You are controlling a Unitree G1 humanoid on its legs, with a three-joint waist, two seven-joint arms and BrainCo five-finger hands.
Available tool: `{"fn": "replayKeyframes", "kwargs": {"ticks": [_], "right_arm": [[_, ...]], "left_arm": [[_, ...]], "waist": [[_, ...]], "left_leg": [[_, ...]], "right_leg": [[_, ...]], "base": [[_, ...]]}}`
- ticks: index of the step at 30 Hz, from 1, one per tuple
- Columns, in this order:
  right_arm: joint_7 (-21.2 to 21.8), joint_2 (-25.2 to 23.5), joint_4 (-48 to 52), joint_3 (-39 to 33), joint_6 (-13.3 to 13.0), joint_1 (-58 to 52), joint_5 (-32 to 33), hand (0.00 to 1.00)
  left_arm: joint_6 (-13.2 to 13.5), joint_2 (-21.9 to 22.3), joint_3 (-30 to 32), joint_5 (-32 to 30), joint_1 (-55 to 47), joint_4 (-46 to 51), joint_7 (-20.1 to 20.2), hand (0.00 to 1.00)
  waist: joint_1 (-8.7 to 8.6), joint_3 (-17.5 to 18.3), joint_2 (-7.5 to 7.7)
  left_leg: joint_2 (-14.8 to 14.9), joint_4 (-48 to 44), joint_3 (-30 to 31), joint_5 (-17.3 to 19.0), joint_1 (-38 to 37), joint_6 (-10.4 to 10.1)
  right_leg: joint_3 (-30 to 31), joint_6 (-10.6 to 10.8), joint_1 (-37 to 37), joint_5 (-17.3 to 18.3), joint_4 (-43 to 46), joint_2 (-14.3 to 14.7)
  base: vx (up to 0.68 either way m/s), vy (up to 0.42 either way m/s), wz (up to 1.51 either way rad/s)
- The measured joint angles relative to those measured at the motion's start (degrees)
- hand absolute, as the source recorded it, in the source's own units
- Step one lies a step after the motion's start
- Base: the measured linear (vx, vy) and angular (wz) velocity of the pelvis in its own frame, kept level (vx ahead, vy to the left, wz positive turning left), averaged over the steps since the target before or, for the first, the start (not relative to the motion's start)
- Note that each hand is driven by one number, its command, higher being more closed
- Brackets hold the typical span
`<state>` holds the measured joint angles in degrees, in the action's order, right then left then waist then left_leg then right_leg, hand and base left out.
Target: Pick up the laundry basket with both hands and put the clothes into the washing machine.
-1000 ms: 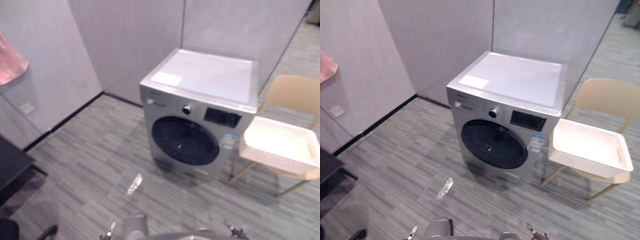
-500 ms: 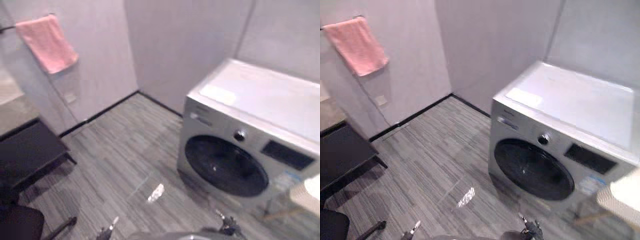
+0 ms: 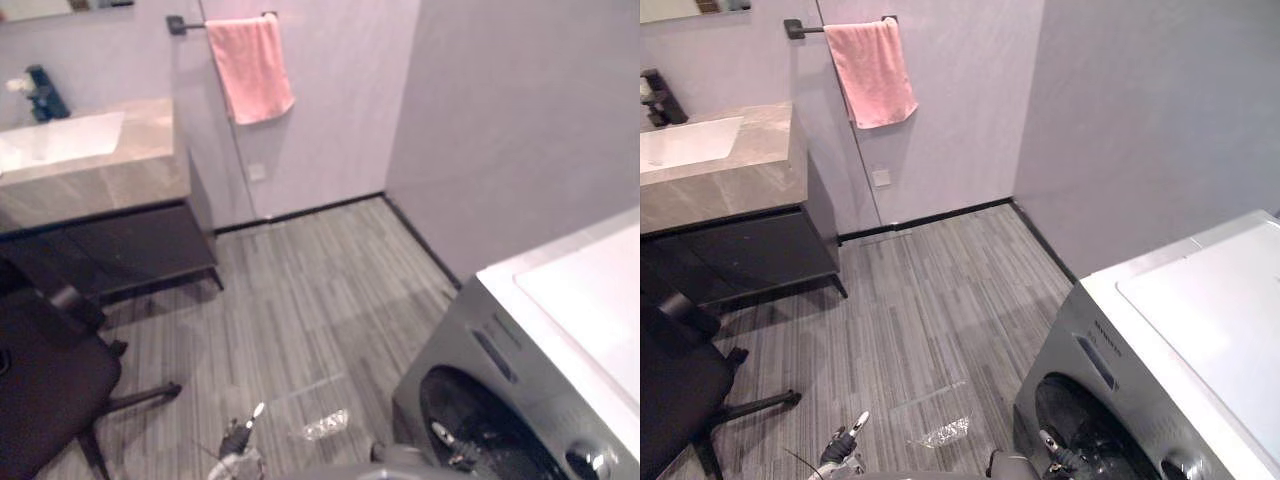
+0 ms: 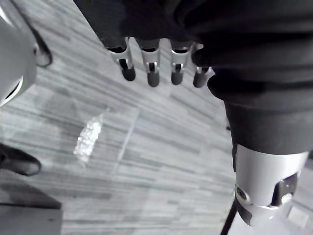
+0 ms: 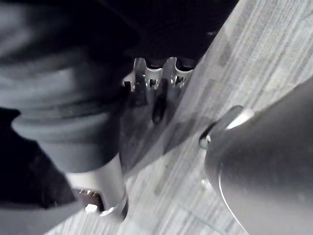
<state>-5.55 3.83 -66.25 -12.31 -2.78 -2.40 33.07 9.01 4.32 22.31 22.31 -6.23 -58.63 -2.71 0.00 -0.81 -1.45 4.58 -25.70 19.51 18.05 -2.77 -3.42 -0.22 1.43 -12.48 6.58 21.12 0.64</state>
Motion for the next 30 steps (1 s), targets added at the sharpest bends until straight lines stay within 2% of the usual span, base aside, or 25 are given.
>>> {"fn": "replayKeyframes", "kwargs": {"ticks": [1,2,3,4,5,6,8,9,10,11,12,13,15,16,18,20,21,22,26,28,30], "right_arm": [[0.61,0.40,-0.14,0.18,1.18,0.13,0.56,0.00],[1.80,1.38,-0.34,1.65,2.56,0.54,0.84,0.00],[2.72,1.93,-0.34,1.60,3.59,0.58,0.87,0.00],[2.76,2.18,-0.44,1.60,3.71,0.37,0.80,0.00],[2.69,2.15,-0.46,1.59,3.62,0.20,0.73,0.00],[1.21,1.55,-0.44,1.22,1.98,0.12,0.70,0.00],[-1.10,0.03,-0.25,-1.35,-1.00,0.64,0.90,0.00],[-1.83,-1.77,0.23,-1.96,-2.16,1.28,1.23,0.00],[-1.86,-2.60,0.25,-3.11,-2.56,1.65,1.29,0.00],[-1.80,-4.60,0.05,-4.51,-3.07,2.51,1.36,0.00],[-1.81,-6.02,-0.61,-6.71,-3.10,3.47,1.37,0.00],[-1.83,-7.08,-1.43,-7.51,-3.15,4.27,1.75,0.00],[-1.83,-7.48,-2.06,-7.65,-3.49,4.42,2.34,0.00],[-1.78,-7.37,-2.12,-8.75,-3.50,4.46,2.42,0.00],[-1.64,-7.28,-2.14,-9.86,-3.46,4.37,2.43,0.00],[-1.61,-6.69,-2.20,-9.92,-3.32,4.29,2.34,0.00],[-1.59,-6.55,-2.05,-9.87,-3.32,4.28,2.20,0.00],[-1.62,-6.27,-1.98,-9.84,-3.31,3.85,2.19,0.00],[-1.58,-5.56,-1.52,-9.62,-3.39,2.65,2.31,0.00],[-1.55,-5.55,-0.95,-8.18,-3.44,1.97,2.31,0.00],[-1.46,-5.54,-0.13,-7.24,-3.45,1.20,2.30,0.00]], "left_arm": [[-0.01,0.24,0.57,0.20,0.19,0.01,0.00,0.00],[-0.12,0.73,0.98,0.59,0.63,0.00,-0.02,0.00],[-0.45,0.78,1.12,0.54,1.06,0.04,-0.19,0.00],[-0.61,0.78,1.17,0.58,1.10,0.05,-0.33,0.00],[-0.85,0.11,1.14,0.59,0.77,0.12,-0.64,0.00],[-0.93,-0.28,0.91,0.79,0.66,0.19,-0.94,0.00],[-0.88,-0.13,0.80,1.18,0.63,0.41,-1.22,0.00],[-0.92,-0.68,0.76,1.19,-0.52,0.11,-1.35,0.00],[-0.94,-1.29,0.72,1.19,-1.37,-0.14,-1.45,0.00],[-0.87,-2.45,-0.15,1.16,-1.69,-0.42,-1.62,0.00],[-0.93,-3.49,-1.55,0.96,-1.50,-0.77,-1.81,0.00],[-0.91,-4.20,-1.62,0.50,-1.34,-1.46,-1.97,0.00],[-1.10,-4.86,-1.73,0.57,-1.86,-3.41,-2.69,0.00],[-1.04,-5.18,-3.98,0.37,-1.66,-4.18,-2.62,0.00],[-1.08,-5.67,-6.48,-0.89,-1.67,-4.46,-2.24,0.00],[-1.05,-6.15,-8.41,-2.10,-1.41,-4.42,-1.74,0.00],[-1.15,-6.59,-9.15,-2.42,-1.44,-4.43,-1.09,0.00],[-1.23,-6.85,-9.34,-2.74,-1.25,-4.38,-1.09,0.00],[-1.22,-6.98,-9.21,-3.36,-1.20,-4.37,-1.14,0.00],[-1.19,-7.18,-9.01,-4.16,-1.04,-4.32,-1.13,0.00],[-1.09,-7.42,-8.69,-4.60,-0.95,-4.39,-1.12,0.00]], "waist": [[0.08,-0.10,-0.34],[0.22,-0.94,-1.17],[0.79,-1.79,-1.35],[1.04,-1.83,-1.52],[1.25,-1.84,-1.56],[0.78,-1.82,-1.47],[1.13,-1.75,-1.11],[1.72,-1.21,-0.12],[1.86,-0.76,0.31],[1.50,0.32,1.81],[1.14,-0.10,2.73],[1.69,-0.60,3.47],[1.66,-0.50,3.50],[1.33,-0.21,3.31],[0.88,0.29,3.25],[0.87,0.36,4.15],[0.82,-0.10,4.39],[0.75,-0.49,5.26],[0.75,-1.34,4.98],[0.77,-1.26,5.07],[0.82,-1.21,5.50]], "left_leg": [[0.05,-3.58,0.06,-0.50,1.66,-0.84],[-0.23,-12.50,-1.06,-2.61,5.50,-3.86],[-0.23,-21.60,-3.41,-7.05,10.31,-5.18],[0.34,-25.07,-5.51,-9.68,12.21,-5.24],[2.72,-28.94,-11.09,-11.53,14.49,-4.20],[4.86,-28.65,-15.71,-10.35,15.70,-2.33],[6.72,-22.45,-20.55,-7.80,15.80,0.01],[6.07,-15.73,-22.56,-5.29,12.46,-1.28],[5.15,-10.28,-23.39,-4.33,10.66,-2.07],[3.62,-0.82,-24.59,-3.63,8.18,-0.95],[2.76,5.18,-24.78,-3.24,6.56,0.80],[2.06,5.73,-25.20,-4.32,6.30,1.05],[0.89,6.49,-25.24,-4.40,4.99,1.21],[-0.59,9.56,-25.10,-5.35,3.09,2.36],[-1.89,12.41,-25.09,-6.72,1.98,2.76],[-3.57,13.68,-25.05,-7.08,1.69,3.30],[-4.06,13.63,-24.91,-6.55,1.97,3.47],[-4.76,13.40,-24.90,-6.28,1.84,3.85],[-4.17,12.87,-24.69,-6.00,1.29,4.22],[-3.30,13.38,-24.67,-5.97,0.56,4.07],[-2.56,14.32,-24.24,-6.75,0.42,2.80]], "right_leg": [[-0.72,-0.27,0.74,0.24,-0.55,0.16],[-2.11,-0.67,2.72,0.51,-1.42,0.31],[-3.26,-0.87,4.80,0.66,-1.96,0.22],[-3.73,-0.90,5.90,0.68,-2.39,0.05],[-5.10,-0.86,8.12,0.72,-3.53,-0.75],[-6.96,-0.58,9.95,0.85,-5.00,-1.71],[-8.11,0.51,11.37,0.92,-6.01,-2.38],[-7.50,1.19,11.05,0.95,-6.23,-3.24],[-7.45,1.79,10.77,0.56,-6.96,-3.66],[-6.99,2.21,9.90,-1.03,-9.08,-4.07],[-7.83,2.97,9.80,-2.85,-11.54,-4.29],[-7.57,2.43,10.42,-4.20,-13.03,-4.79],[-6.95,3.10,12.49,-5.02,-15.13,-5.58],[-6.95,3.34,13.48,-5.15,-15.51,-6.81],[-7.08,3.36,13.19,-5.12,-15.21,-7.96],[-6.91,4.00,11.67,-3.74,-12.70,-9.36],[-6.89,4.28,9.73,-2.06,-8.80,-10.64],[-6.54,4.48,7.89,-0.79,-4.08,-11.71],[-5.50,2.51,3.09,-1.75,6.82,-11.80],[-4.83,1.64,3.11,-2.35,7.41,-10.97],[-3.78,1.39,3.23,-2.53,6.30,-10.02]], "base": [[0.15,-0.206,0.66],[0.13,-0.184,0.59],[0.11,-0.139,0.52],[0.06,-0.035,0.51],[0.05,0.016,0.69],[0.03,0.060,0.89],[0.00,0.127,0.55],[0.03,0.157,0.12],[0.06,0.153,0.22],[0.07,0.108,0.53],[0.03,0.147,0.49],[0.00,0.144,0.25],[-0.03,0.145,-0.01],[-0.05,0.127,0.04],[-0.07,0.077,0.06],[-0.08,0.073,0.03],[-0.06,0.022,0.13],[-0.06,0.003,0.13],[-0.03,0.008,0.04],[0.00,0.000,0.00],[0.03,-0.043,-0.03]]}}
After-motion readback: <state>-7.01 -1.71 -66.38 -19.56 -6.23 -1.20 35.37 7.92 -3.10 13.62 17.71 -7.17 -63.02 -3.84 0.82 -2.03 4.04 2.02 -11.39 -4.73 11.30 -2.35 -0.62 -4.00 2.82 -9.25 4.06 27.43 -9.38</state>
